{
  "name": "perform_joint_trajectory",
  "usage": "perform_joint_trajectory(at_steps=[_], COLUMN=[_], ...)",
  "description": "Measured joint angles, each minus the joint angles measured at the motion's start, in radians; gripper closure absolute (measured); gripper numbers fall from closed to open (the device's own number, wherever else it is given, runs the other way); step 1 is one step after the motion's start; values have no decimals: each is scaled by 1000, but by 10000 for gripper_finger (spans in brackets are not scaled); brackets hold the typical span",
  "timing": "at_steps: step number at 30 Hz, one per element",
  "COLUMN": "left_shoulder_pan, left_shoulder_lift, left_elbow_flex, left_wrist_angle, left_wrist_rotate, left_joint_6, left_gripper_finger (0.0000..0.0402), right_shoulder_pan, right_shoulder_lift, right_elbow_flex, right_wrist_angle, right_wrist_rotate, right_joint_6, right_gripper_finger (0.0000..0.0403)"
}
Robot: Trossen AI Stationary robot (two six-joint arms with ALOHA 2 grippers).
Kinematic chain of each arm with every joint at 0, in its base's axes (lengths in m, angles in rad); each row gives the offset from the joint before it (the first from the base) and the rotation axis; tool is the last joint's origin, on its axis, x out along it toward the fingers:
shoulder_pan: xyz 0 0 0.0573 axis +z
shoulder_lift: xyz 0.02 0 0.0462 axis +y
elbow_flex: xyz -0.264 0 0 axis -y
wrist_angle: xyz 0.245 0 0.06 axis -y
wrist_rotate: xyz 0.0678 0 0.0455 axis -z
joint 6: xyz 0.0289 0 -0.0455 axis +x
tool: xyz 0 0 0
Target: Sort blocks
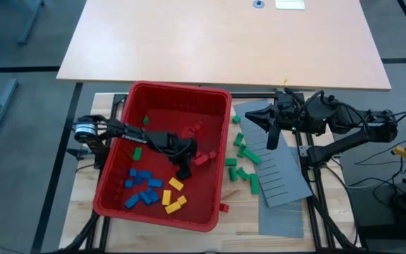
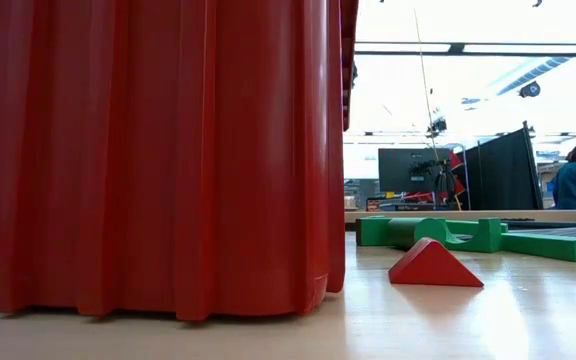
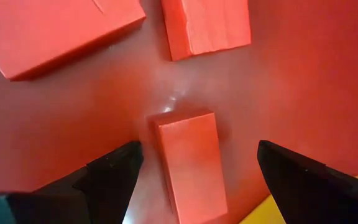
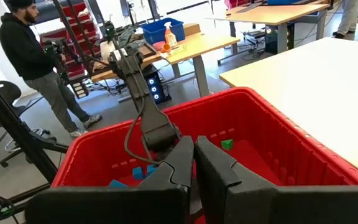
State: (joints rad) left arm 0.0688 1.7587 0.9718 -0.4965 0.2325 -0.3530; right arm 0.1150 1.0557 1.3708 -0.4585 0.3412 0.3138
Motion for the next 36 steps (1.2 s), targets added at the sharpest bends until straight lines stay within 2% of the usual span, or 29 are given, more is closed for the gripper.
perform_joint_trajectory(at_steps=[5,10,13,18,19,28,31,36], left_shoulder_pan=[-36,-50,-56,-55,-55,-54,-51,-51], left_shoulder_lift=[12,13,15,15,15,-31,-97,-229], left_elbow_flex=[0,-1,-2,-3,-3,-8,-11,78], left_wrist_angle=[-1,1,-1,-8,-8,-15,-53,-104], left_wrist_rotate=[-106,-158,-189,-196,-194,-186,-183,-189], left_joint_6=[-8,-22,-23,-2,4,19,3,3], left_gripper_finger=[89,104,154,286,298,297,297,297], right_shoulder_pan=[0,0,0,0,0,0,0,-2], right_shoulder_lift=[0,0,0,0,0,0,0,0], right_elbow_flex=[0,0,0,0,0,0,0,0], right_wrist_angle=[0,0,0,0,0,1,1,6], right_wrist_rotate=[0,0,0,0,0,0,0,1], right_joint_6=[0,0,0,0,0,0,-2,-22], right_gripper_finger=[403,403,403,403,403,403,403,403])
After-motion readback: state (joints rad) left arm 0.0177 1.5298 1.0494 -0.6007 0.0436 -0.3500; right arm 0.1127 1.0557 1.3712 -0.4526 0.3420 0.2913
